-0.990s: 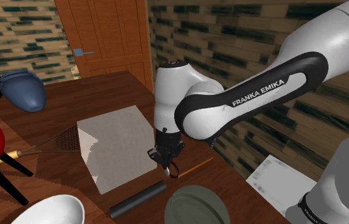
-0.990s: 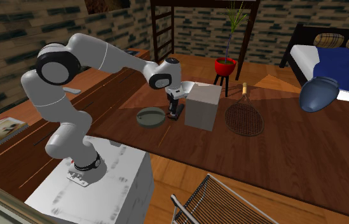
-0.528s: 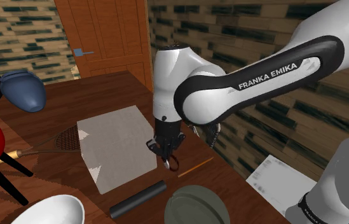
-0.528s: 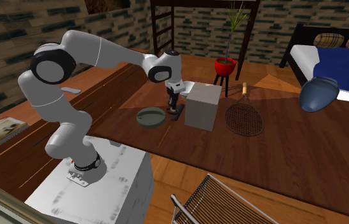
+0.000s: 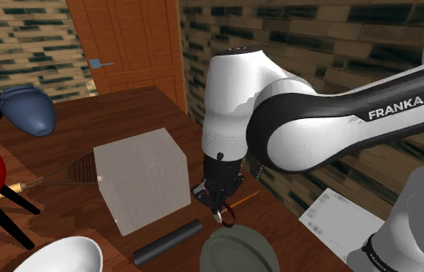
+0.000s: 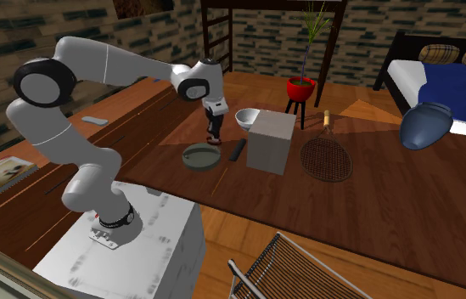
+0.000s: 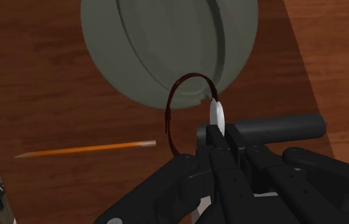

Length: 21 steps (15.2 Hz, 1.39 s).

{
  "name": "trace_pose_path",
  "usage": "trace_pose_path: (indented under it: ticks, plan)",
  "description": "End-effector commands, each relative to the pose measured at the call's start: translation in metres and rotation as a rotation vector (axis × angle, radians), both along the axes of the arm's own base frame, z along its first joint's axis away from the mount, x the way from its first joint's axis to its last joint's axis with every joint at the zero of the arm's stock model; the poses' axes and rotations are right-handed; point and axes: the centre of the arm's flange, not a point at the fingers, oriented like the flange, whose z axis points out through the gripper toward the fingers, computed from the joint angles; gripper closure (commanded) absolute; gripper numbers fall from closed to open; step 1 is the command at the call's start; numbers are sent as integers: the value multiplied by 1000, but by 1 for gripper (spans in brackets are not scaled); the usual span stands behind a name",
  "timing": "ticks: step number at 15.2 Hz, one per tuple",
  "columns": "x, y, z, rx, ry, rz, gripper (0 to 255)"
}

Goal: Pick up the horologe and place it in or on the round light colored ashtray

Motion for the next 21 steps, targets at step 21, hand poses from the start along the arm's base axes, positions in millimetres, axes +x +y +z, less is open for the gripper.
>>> trace_pose_path:
  ticks: [21]
  plan:
    - [-75,10,-72,0,1,-1,255]
